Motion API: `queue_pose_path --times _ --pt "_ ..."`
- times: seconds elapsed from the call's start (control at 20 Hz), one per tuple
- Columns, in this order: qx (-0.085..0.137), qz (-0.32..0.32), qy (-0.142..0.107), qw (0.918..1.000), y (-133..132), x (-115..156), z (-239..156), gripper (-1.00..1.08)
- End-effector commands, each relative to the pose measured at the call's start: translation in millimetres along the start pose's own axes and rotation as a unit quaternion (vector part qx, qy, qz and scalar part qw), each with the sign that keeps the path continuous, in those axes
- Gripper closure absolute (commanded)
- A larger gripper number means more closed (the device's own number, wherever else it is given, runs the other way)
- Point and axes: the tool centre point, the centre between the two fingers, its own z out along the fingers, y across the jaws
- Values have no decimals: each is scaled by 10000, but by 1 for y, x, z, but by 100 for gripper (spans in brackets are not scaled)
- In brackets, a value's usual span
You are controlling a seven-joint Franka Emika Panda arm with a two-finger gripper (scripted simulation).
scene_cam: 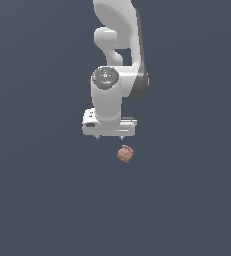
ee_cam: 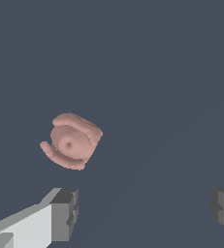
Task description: Pick up the object and move it to a goal position.
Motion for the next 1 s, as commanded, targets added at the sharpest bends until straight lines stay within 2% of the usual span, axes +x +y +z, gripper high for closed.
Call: queue_pose_path --times 0.0,0.5,0.95 --pt "0 0 0 10000 0 0 0 -92" --pt "-85 150 35 9998 21 6 -5 -92" --pt "-84 155 35 9998 20 6 -4 -92"
